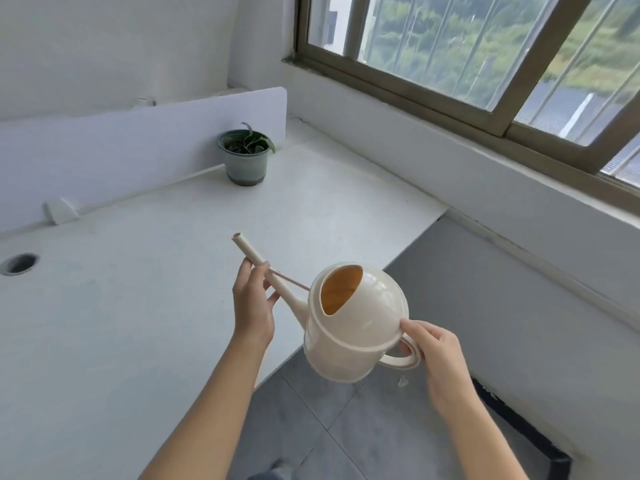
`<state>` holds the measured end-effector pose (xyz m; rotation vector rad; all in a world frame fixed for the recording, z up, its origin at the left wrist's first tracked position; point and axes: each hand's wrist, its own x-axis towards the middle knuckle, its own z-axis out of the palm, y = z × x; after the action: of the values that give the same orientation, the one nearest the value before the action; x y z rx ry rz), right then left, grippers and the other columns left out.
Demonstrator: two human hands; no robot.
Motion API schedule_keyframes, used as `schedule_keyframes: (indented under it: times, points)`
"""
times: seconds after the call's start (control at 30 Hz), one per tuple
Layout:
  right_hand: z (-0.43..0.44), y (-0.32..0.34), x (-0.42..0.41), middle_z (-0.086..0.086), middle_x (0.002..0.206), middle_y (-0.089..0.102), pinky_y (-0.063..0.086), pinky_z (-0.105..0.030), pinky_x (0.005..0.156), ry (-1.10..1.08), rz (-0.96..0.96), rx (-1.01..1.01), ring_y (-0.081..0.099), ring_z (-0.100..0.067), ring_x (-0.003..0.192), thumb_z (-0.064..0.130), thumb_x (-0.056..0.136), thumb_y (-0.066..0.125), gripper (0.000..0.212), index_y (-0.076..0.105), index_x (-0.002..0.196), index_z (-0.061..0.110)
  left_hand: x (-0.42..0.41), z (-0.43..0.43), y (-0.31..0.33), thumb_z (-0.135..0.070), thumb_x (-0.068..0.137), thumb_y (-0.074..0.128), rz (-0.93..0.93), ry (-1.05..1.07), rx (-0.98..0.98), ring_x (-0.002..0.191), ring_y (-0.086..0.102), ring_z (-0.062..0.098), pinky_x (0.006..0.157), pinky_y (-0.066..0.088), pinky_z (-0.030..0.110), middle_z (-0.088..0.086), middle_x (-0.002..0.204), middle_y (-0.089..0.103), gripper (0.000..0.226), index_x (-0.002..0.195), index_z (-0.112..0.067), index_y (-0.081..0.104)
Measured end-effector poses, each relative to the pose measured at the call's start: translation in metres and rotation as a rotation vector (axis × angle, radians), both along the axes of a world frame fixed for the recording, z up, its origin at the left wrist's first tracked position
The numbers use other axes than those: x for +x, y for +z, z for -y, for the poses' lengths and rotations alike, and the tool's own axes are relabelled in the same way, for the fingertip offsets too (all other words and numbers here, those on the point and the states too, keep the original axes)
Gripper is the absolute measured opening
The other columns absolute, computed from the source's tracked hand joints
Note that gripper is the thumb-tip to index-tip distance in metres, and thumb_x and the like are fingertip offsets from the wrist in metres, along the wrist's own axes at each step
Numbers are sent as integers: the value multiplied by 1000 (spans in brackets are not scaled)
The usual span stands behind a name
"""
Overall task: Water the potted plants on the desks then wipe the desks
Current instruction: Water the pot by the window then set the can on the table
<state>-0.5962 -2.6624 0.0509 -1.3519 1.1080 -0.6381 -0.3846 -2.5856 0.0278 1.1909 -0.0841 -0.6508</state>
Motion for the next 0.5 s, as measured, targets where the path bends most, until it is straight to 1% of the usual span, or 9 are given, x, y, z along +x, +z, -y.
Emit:
schedule_keyframes:
  times: [0.07, 0.2, 0.27, 0.33, 0.37, 0.43, 0.47, 0.5]
  points:
    - [27, 2, 12, -6, 66, 61, 39, -34, 77, 6, 15, -1, 51, -21, 72, 17, 82, 60, 25, 70, 61, 8, 10, 22, 3, -15, 93, 41, -12, 31, -1, 98, 49, 24, 85, 43, 40, 9, 98, 44, 19, 106, -5, 50]
    - [83, 6, 36, 3, 51, 57, 37, -28, 67, 57, 25, 13, 49, -16, 61, 16, 83, 59, 36, 67, 48, 15, 26, 62, 7, -13, 92, 41, -59, 107, -49, 94, 49, 24, 83, 43, 40, 6, 90, 44, 12, 94, -11, 53]
    - [115, 5, 47, 3, 49, 56, 38, -28, 68, 78, 32, 26, 49, -17, 60, 17, 83, 60, 36, 65, 48, 15, 31, 83, 8, -12, 92, 41, -58, 150, -72, 93, 48, 24, 84, 43, 40, 6, 87, 43, 14, 87, -14, 54]
    - [148, 4, 58, 5, 48, 57, 39, -30, 70, 125, 38, 43, 49, -19, 60, 18, 83, 61, 32, 67, 51, 14, 35, 105, 7, -12, 92, 40, -58, 199, -98, 91, 47, 25, 83, 42, 39, 7, 87, 43, 16, 85, -15, 54]
    - [165, 3, 64, 5, 49, 60, 40, -32, 72, 153, 43, 52, 50, -20, 62, 18, 82, 62, 29, 69, 54, 14, 38, 116, 6, -11, 92, 40, -56, 231, -119, 90, 48, 25, 83, 43, 39, 7, 86, 45, 16, 88, -15, 55]
    - [199, 2, 78, -1, 58, 64, 42, -36, 77, 204, 56, 61, 51, -22, 67, 17, 81, 63, 25, 73, 59, 12, 42, 140, 2, -10, 93, 40, -52, 312, -150, 88, 51, 24, 82, 44, 39, 5, 85, 49, 20, 103, -15, 55]
    - [216, 4, 85, -6, 62, 63, 41, -36, 77, 233, 51, 57, 50, -22, 68, 16, 81, 63, 23, 73, 61, 12, 43, 153, 1, -9, 93, 40, -59, 364, -151, 89, 53, 24, 83, 45, 39, 5, 85, 51, 23, 109, -14, 54]
    - [233, 7, 92, -9, 65, 61, 40, -34, 76, 266, 46, 50, 48, -22, 67, 17, 81, 64, 20, 73, 65, 9, 44, 167, 1, -8, 92, 40, -65, 416, -149, 90, 53, 23, 83, 45, 38, 5, 87, 52, 25, 111, -15, 54]
